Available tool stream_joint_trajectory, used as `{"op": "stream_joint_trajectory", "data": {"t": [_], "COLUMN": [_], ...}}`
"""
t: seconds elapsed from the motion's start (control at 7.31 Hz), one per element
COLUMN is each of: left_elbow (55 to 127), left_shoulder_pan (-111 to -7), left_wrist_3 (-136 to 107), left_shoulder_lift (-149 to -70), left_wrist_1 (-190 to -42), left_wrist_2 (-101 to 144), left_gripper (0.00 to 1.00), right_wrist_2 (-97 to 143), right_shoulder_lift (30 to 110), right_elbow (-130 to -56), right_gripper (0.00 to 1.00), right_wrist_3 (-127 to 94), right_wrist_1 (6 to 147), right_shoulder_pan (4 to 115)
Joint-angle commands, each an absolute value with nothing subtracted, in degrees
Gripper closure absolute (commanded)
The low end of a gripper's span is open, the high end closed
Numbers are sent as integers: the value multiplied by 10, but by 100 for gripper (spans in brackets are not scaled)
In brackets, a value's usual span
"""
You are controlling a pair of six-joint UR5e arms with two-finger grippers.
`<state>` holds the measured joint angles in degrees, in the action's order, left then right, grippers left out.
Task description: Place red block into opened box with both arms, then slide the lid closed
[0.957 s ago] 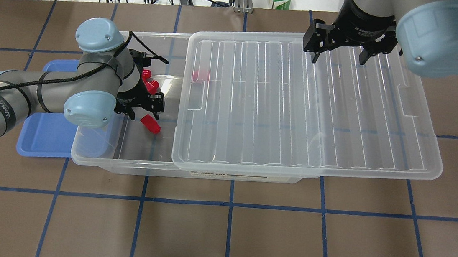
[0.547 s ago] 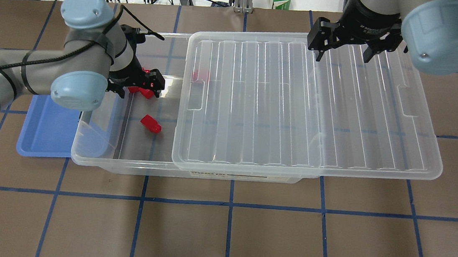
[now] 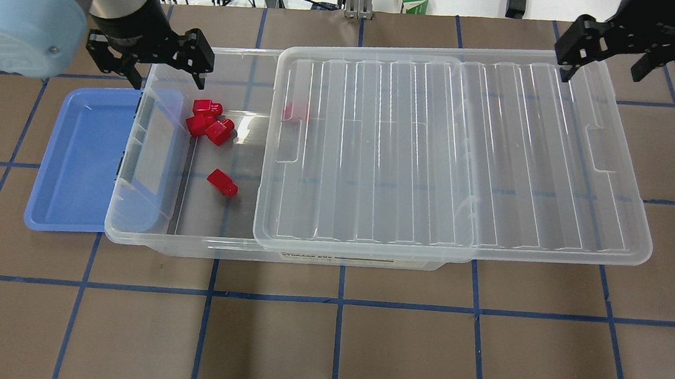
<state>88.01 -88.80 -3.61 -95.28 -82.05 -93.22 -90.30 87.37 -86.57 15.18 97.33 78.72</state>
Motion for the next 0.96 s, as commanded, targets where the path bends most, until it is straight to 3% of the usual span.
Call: {"op": "stream_joint_trajectory", "data": {"t": [0.0,0.82], "left_elbow": [852,845], "left_shoulder_pan": [-884,-862], "left_wrist_3": [-34,-21], "left_shoulder_lift": [-940,-941], "left_wrist_1": [-848,-837], "left_wrist_2": [-940,-929], "left_gripper": [0,0], "right_wrist_2": [-901,-902], "right_shoulder_lift": [867,758], "right_elbow": [-866,-893], "right_gripper": [0,0], "right_wrist_3": [288,335], "right_wrist_1": [971,1006], "right_shoulder_pan": [691,618]}}
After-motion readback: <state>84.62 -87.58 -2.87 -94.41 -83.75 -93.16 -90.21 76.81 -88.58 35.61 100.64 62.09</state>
